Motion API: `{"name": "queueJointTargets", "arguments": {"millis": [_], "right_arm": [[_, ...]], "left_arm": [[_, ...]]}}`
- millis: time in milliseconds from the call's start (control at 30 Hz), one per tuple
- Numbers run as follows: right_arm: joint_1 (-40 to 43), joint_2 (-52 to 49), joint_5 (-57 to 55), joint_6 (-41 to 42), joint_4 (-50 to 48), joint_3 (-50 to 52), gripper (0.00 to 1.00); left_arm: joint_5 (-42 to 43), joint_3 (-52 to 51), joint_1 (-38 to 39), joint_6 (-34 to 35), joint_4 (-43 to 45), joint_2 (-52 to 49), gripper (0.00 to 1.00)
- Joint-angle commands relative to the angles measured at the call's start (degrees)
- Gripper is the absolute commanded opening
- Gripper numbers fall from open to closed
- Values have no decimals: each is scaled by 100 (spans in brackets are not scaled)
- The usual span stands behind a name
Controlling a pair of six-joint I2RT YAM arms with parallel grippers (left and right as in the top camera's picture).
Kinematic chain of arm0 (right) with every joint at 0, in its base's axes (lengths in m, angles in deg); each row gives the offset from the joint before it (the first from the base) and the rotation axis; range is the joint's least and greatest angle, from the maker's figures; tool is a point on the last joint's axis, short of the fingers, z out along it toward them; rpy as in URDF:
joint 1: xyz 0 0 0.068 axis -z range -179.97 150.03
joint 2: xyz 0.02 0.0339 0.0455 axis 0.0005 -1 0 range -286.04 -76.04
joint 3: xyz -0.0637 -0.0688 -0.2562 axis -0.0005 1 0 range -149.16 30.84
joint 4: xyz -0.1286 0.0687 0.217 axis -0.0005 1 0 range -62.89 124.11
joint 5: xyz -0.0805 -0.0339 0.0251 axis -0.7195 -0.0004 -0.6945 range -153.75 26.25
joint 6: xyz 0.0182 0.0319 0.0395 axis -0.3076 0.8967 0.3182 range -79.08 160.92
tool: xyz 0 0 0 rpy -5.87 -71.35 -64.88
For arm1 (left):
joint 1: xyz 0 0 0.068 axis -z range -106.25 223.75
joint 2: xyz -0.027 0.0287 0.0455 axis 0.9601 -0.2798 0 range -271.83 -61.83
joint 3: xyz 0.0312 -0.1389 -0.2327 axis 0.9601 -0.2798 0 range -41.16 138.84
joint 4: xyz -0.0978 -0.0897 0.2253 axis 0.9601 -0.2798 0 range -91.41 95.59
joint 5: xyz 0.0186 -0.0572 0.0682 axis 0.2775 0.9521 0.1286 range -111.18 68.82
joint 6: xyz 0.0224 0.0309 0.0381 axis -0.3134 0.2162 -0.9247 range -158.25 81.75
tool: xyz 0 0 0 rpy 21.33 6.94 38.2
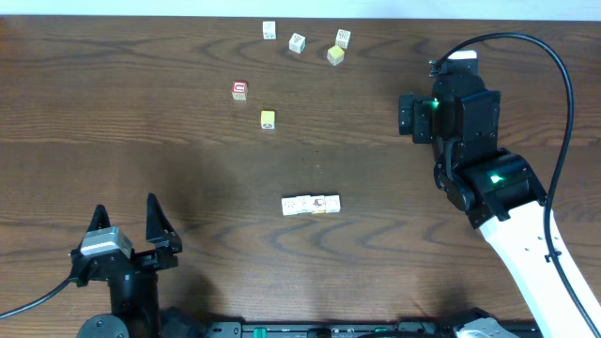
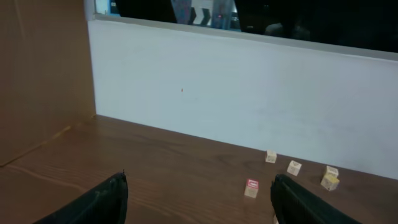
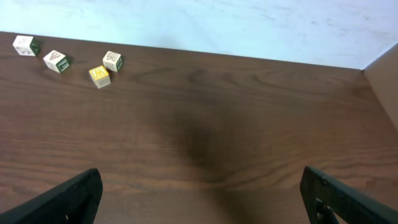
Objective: Lift 4 blocks
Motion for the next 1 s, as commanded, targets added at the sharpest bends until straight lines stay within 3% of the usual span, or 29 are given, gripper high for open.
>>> {"name": "queueJointTargets", "arguments": {"millis": [0,200,967], "right_arm": [[92,-7,-118,-74,7,-42,99],[92,-7,-118,-76,63,-42,99],[76,-7,-66,-74,260,-42,99]], "left_arm": [[-636,118,-24,-55,2,0,74],[-1805,118,-24,-55,4,0,74],[-1801,118,-24,-55,-367,0,74]]}}
